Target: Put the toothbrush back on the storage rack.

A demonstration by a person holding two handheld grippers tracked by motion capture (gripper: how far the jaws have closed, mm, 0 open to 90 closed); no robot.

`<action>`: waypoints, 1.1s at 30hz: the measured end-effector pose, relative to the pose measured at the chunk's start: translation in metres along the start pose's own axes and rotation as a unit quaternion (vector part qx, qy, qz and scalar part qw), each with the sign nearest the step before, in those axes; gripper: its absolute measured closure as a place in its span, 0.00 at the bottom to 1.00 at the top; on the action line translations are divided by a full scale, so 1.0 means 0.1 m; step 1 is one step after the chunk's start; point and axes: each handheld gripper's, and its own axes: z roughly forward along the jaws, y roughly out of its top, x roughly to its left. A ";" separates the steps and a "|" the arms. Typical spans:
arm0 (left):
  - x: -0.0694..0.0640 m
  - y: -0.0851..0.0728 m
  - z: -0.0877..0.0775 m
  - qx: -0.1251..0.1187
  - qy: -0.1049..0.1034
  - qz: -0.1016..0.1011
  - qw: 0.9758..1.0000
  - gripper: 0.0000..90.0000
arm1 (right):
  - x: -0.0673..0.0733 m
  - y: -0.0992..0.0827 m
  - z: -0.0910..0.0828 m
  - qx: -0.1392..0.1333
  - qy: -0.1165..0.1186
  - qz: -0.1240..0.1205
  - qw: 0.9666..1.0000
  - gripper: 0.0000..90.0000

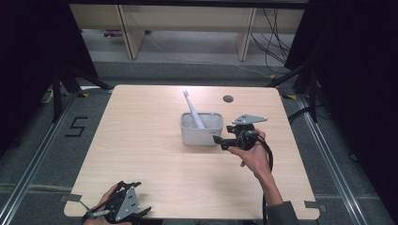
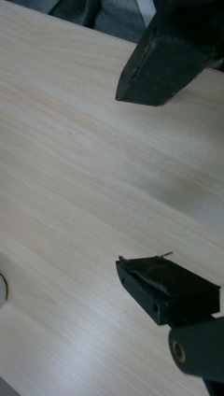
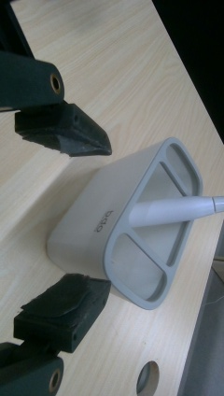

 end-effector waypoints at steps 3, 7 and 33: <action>0.00 0.00 0.00 -0.003 0.000 -0.003 1.000 0.17 | 0.01 -0.03 0.00 -0.001 0.006 0.001 1.000 0.33; 0.00 0.00 0.00 -0.003 0.000 -0.004 1.000 0.17 | 0.03 -0.09 -0.03 0.009 0.005 -0.005 1.000 0.32; 0.02 0.00 -0.01 -0.006 0.005 -0.008 1.000 0.17 | 0.08 -0.57 -0.19 0.002 0.006 0.011 1.000 0.23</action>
